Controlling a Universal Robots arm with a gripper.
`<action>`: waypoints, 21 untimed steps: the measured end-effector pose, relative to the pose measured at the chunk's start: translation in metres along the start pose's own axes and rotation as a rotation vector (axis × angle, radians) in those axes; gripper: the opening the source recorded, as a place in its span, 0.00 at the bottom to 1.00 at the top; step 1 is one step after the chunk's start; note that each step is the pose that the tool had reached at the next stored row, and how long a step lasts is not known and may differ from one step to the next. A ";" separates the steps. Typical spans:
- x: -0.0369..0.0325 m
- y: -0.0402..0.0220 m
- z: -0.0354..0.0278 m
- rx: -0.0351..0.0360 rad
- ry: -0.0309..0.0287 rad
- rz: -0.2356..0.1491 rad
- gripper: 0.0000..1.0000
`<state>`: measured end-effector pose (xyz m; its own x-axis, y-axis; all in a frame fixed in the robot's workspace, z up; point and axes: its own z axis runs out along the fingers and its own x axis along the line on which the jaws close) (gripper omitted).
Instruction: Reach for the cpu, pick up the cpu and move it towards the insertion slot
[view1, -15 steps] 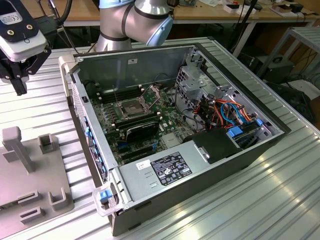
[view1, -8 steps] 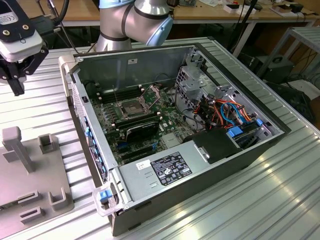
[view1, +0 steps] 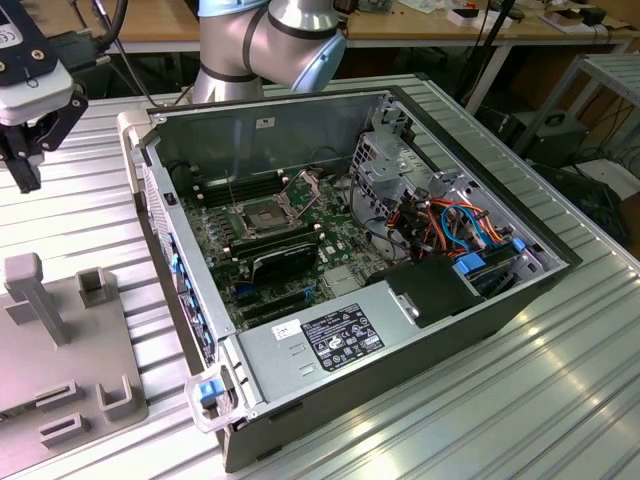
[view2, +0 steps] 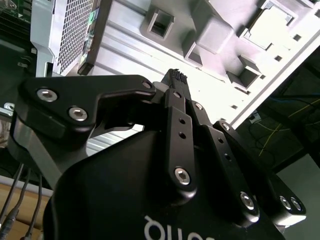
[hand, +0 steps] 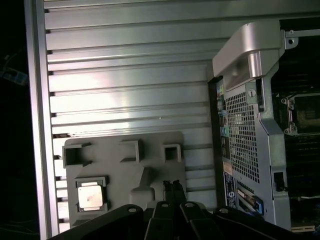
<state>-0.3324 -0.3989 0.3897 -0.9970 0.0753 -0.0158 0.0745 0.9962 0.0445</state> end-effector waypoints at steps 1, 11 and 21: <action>0.0007 0.0000 0.0000 0.0000 0.0000 0.000 0.11; 0.0078 -0.0006 -0.0001 0.0000 -0.0001 0.000 0.11; 0.0131 -0.0010 -0.0002 0.0000 -0.0001 0.000 0.11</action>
<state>-0.3456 -0.3989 0.3897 -0.9970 0.0752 -0.0159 0.0744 0.9962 0.0445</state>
